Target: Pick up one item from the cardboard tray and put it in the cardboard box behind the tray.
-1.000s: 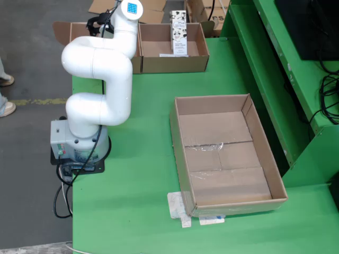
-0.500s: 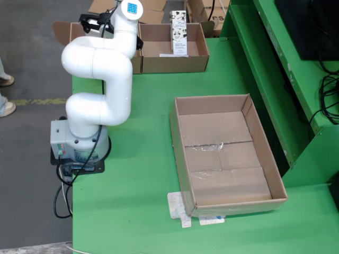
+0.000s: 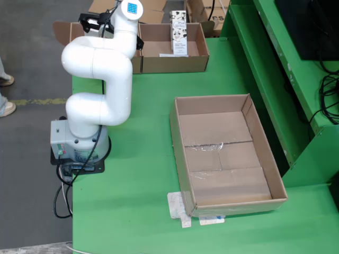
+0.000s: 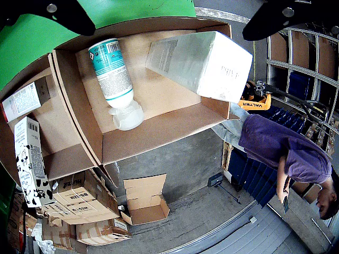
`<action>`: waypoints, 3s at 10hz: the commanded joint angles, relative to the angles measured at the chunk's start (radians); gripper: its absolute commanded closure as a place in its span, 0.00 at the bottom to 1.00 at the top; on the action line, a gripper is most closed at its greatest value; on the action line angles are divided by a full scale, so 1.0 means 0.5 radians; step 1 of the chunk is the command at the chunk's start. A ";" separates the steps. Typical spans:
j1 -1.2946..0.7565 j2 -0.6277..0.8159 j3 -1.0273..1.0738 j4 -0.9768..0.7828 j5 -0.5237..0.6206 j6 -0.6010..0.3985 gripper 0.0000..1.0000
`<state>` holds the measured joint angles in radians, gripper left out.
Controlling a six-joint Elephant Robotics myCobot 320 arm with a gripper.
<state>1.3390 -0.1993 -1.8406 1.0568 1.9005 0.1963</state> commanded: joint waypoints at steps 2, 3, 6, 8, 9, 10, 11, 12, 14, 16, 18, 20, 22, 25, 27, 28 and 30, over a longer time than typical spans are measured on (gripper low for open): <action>-0.012 0.038 0.051 0.025 0.019 -0.005 0.00; -0.012 0.038 0.051 0.025 0.019 -0.005 0.00; -0.012 0.038 0.051 0.025 0.019 -0.005 0.00; -0.012 0.038 0.051 0.025 0.019 -0.005 0.00; -0.012 0.038 0.051 0.025 0.019 -0.005 0.00; -0.012 0.038 0.051 0.025 0.019 -0.005 0.00; 0.236 0.332 0.300 -0.530 -0.279 0.002 0.00; 0.236 0.332 0.300 -0.530 -0.279 0.002 0.00; 0.501 0.513 0.608 -1.029 -0.595 0.117 0.00; 0.624 0.592 0.778 -1.277 -0.720 0.182 0.00; 0.695 0.562 1.063 -1.549 -0.813 0.215 0.00; 0.737 0.561 1.233 -1.706 -0.882 0.235 0.00; 0.761 0.579 1.298 -1.779 -0.931 0.248 0.00; 0.721 0.585 1.284 -1.759 -0.900 0.235 0.00; 0.721 0.585 1.284 -1.759 -0.900 0.235 0.00; 0.721 0.585 1.284 -1.759 -0.900 0.235 0.00; 0.721 0.585 1.284 -1.759 -0.900 0.235 0.00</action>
<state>1.6980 0.0689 -1.2301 0.2361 1.4465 0.3128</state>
